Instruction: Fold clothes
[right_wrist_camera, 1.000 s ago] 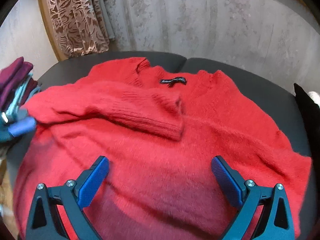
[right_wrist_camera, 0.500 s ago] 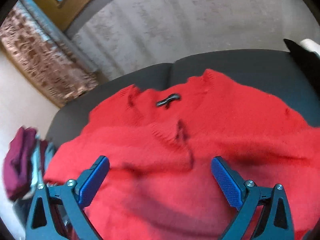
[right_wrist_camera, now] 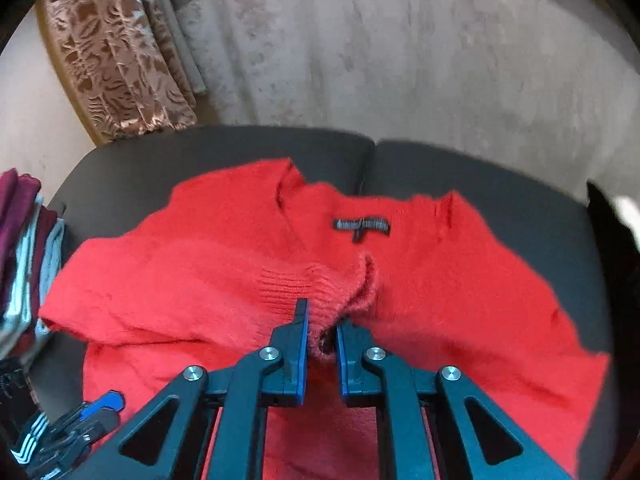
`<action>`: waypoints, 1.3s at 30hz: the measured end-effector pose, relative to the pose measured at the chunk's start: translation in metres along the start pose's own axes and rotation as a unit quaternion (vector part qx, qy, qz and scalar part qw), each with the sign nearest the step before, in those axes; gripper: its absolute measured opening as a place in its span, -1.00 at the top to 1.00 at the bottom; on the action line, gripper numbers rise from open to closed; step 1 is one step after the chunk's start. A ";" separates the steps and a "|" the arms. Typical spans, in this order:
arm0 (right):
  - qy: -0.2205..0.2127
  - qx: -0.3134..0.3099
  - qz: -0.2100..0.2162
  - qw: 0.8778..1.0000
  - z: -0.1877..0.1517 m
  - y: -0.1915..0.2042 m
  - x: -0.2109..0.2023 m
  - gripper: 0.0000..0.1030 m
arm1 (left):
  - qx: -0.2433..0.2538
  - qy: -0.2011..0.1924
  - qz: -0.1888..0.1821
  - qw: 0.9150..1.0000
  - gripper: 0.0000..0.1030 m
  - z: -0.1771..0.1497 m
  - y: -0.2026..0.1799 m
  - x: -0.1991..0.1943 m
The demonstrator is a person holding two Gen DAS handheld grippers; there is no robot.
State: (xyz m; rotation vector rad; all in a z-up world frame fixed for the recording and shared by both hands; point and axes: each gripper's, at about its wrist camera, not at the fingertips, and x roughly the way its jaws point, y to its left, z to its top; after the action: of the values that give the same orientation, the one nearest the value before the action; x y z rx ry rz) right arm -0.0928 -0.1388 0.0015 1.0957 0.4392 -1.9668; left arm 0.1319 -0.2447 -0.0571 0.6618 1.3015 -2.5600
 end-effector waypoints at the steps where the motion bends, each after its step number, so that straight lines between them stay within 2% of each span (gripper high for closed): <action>1: -0.007 -0.001 -0.001 1.000 0.004 -0.001 -0.008 0.77 | 0.000 0.000 0.000 1.000 0.49 0.001 -0.001 0.001; 8: -0.048 0.003 -0.023 0.999 0.018 -0.022 -0.065 0.77 | 0.000 0.005 -0.001 1.000 0.49 0.008 -0.001 0.003; 11: -0.049 0.041 -0.033 0.997 0.009 -0.052 -0.079 0.77 | -0.012 0.011 -0.007 1.000 0.48 0.015 0.003 0.003; 14: -0.044 0.080 -0.044 0.995 -0.010 -0.087 -0.082 0.77 | -0.042 0.014 -0.034 0.998 0.42 0.023 0.010 -0.001; 17: -0.024 0.133 -0.001 0.991 -0.036 -0.119 -0.067 0.73 | -0.055 0.013 -0.046 0.997 0.43 0.026 0.016 -0.002; 21: -0.020 0.185 0.108 0.977 -0.056 -0.131 -0.048 0.67 | -0.032 0.013 -0.023 0.999 0.43 0.025 0.009 0.000; 22: -0.020 0.191 0.127 0.973 -0.058 -0.130 -0.044 0.62 | -0.023 0.014 -0.015 1.000 0.43 0.025 0.007 0.001; 24: -0.026 0.183 0.138 0.973 -0.054 -0.118 -0.035 0.24 | -0.018 0.012 -0.012 1.000 0.43 0.025 0.006 0.001; 26: -0.035 0.172 0.143 0.974 -0.047 -0.104 -0.025 0.01 | -0.020 0.009 -0.017 1.000 0.43 0.026 0.008 0.000; 29: -0.032 0.163 0.143 0.976 -0.036 -0.088 -0.008 -0.18 | -0.020 0.006 -0.022 1.000 0.43 0.026 0.009 -0.001; 32: 0.000 0.160 0.130 0.979 -0.029 -0.079 0.014 -0.38 | -0.016 0.003 -0.025 1.000 0.43 0.026 0.009 -0.002; 35: 0.012 0.158 0.130 0.979 -0.028 -0.076 0.022 -0.45 | -0.014 0.001 -0.025 1.000 0.43 0.026 0.009 -0.002; 36: 0.016 0.153 0.123 0.980 -0.028 -0.075 0.022 -0.41 | -0.015 0.001 -0.026 1.000 0.43 0.027 0.009 -0.002; 37: 0.020 0.143 0.109 0.984 -0.027 -0.073 0.021 -0.28 | -0.016 0.001 -0.026 1.000 0.43 0.027 0.009 -0.001; 39: 0.028 0.120 0.081 0.989 -0.027 -0.068 0.018 0.88 | -0.020 0.004 -0.029 0.999 0.43 0.029 0.011 -0.002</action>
State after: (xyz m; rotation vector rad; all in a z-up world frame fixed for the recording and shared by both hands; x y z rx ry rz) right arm -0.1372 -0.0900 -0.0337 1.2979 0.1380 -1.8828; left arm 0.1288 -0.2743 -0.0492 0.6364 1.3892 -2.5716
